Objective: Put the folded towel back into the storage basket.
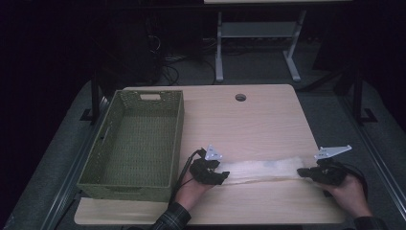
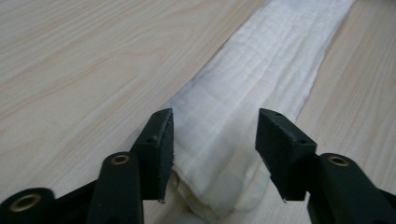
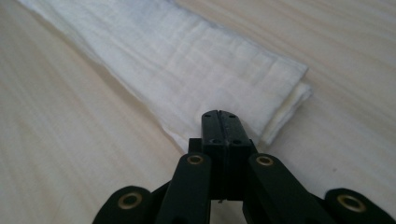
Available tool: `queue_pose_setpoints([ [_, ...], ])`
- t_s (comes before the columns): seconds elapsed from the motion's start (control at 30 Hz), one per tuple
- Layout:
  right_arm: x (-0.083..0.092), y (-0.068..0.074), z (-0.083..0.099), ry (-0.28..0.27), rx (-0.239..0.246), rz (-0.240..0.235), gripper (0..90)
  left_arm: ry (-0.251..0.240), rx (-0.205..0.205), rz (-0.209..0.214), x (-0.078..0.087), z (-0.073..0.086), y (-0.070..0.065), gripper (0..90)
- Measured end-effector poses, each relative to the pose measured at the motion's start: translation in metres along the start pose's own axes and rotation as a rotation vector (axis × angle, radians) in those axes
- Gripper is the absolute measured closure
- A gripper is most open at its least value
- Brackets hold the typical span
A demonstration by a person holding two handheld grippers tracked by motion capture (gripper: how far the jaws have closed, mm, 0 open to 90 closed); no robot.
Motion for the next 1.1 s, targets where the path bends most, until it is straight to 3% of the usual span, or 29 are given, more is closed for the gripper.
queue_pose_setpoints([
  [0.37,-0.018,-0.022,-0.026,0.010,-0.012,0.057,89.6,-0.014,-0.026,0.033,-0.002,-0.003,-0.003,37.8],
  [0.53,-0.027,-0.029,-0.039,0.015,0.009,0.073,89.5,-0.009,-0.051,0.030,-0.005,-0.004,-0.006,37.6],
  [0.77,-0.043,-0.034,-0.058,-0.001,0.053,0.062,89.5,-0.023,-0.058,0.002,-0.004,-0.004,-0.004,37.6],
  [1.1,-0.062,-0.047,-0.082,-0.021,0.099,0.054,89.6,-0.034,-0.034,-0.008,-0.005,-0.005,-0.002,37.6],
])
Point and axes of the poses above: each handheld gripper's, and its own axes: x roughly backward along the jaws, z roughly out of its underside, y roughly to its left, the point moved 5 cm from there along -x, roughly forward along the jaws, and after that the axes turned 7 degrees about x, right-handed, at the moved point
